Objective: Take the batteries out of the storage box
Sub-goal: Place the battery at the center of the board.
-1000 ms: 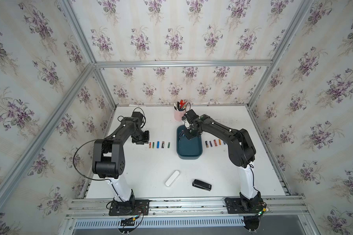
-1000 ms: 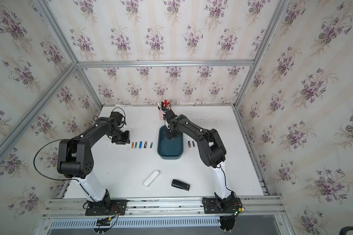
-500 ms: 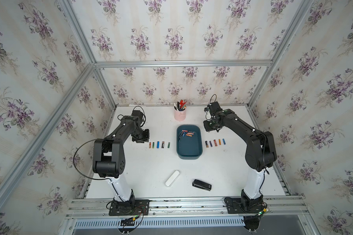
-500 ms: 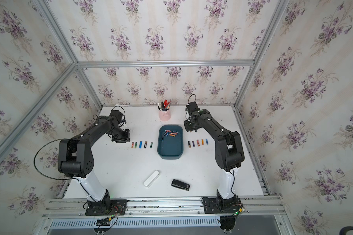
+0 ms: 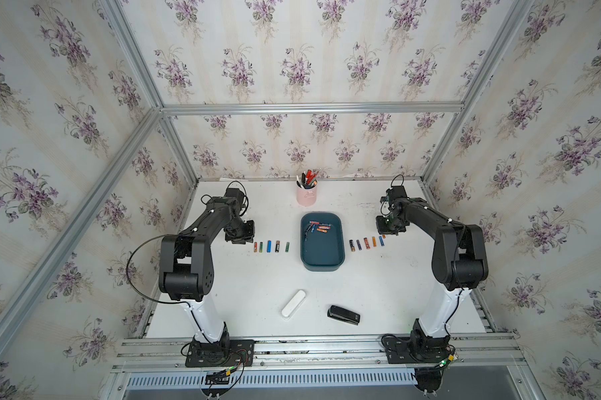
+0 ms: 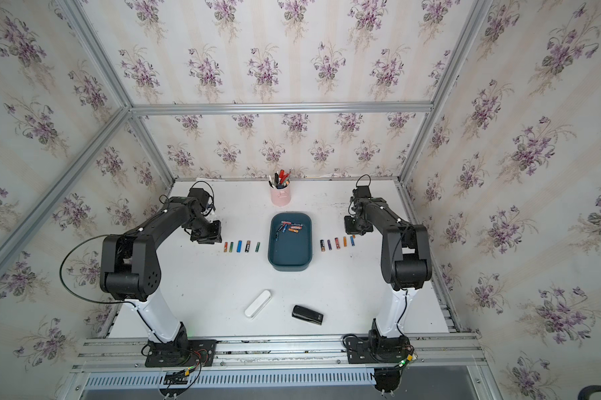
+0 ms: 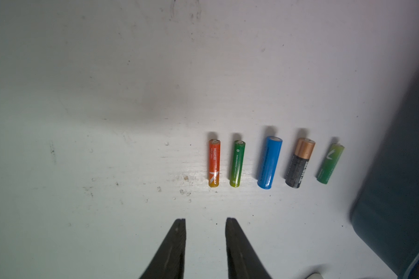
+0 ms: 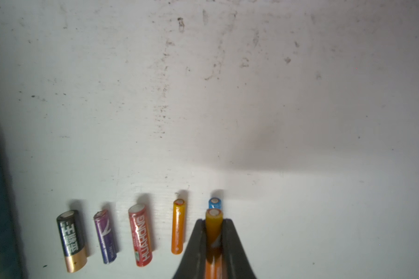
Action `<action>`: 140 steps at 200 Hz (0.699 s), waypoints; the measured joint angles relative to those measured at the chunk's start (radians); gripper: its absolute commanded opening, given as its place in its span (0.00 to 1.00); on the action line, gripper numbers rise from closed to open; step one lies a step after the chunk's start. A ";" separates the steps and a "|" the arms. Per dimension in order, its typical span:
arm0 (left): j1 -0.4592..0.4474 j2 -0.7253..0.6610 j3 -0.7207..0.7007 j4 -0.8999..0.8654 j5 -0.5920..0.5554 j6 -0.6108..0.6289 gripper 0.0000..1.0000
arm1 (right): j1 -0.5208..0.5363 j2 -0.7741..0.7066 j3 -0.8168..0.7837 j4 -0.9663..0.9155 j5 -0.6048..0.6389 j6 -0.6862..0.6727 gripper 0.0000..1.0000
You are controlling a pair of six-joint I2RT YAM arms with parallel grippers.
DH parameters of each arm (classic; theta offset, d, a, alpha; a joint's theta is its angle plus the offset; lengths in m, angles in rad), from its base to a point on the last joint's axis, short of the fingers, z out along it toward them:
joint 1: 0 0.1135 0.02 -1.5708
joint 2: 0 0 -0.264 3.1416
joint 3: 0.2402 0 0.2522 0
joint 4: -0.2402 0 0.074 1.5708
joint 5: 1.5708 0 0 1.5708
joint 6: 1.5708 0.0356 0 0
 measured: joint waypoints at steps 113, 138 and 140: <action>-0.005 0.014 0.019 -0.006 0.001 0.000 0.34 | -0.055 0.033 -0.047 0.015 0.019 0.000 0.13; -0.008 0.014 0.019 -0.006 0.002 0.000 0.34 | -0.055 0.035 -0.059 0.019 0.020 0.000 0.13; -0.008 0.014 0.019 -0.006 0.002 0.000 0.34 | -0.056 0.036 -0.060 0.020 0.020 0.000 0.13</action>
